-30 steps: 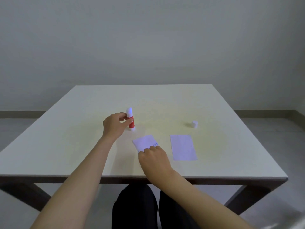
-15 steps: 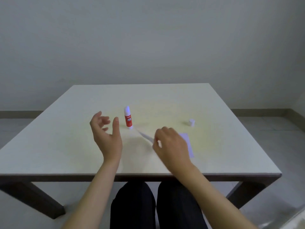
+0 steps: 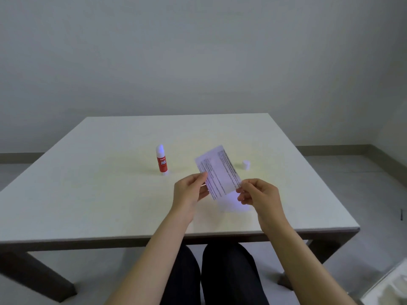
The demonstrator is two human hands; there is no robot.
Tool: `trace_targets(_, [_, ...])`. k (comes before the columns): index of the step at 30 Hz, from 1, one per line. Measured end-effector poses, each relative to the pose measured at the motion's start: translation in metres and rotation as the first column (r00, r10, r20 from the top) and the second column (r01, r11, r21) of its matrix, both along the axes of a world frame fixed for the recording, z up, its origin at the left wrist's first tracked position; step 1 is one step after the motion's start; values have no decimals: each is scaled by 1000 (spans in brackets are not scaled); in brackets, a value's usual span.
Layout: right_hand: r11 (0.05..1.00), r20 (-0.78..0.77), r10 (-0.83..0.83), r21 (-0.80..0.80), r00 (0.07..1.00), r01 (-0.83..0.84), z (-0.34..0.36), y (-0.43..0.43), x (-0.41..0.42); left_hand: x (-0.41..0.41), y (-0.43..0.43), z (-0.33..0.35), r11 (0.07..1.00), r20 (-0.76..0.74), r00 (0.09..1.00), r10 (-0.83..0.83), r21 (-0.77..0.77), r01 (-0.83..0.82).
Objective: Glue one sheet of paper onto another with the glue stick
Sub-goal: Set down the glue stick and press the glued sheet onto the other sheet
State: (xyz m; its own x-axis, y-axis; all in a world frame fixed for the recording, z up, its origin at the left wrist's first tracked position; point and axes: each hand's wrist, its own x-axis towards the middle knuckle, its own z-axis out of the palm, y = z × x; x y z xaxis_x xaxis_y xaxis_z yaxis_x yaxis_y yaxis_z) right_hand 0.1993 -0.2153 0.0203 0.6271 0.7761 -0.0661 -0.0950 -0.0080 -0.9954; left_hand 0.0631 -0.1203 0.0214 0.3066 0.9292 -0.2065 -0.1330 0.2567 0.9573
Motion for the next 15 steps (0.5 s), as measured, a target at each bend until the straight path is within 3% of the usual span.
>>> trace_targets(5, [992,-31,106,-71,994,-108,0,-3,24,2,3,-3,991,-207,976,-71,96,92])
trace_targets(8, [972,67,196,-143,978,-185,-2,-5,32,4,3,-3,982,-249,963,-101,128,136])
trace_targets(15, [958,32,238,-171,971,-230,-8,-6,42,15,3,-10,975,-294,956,-19,206,82])
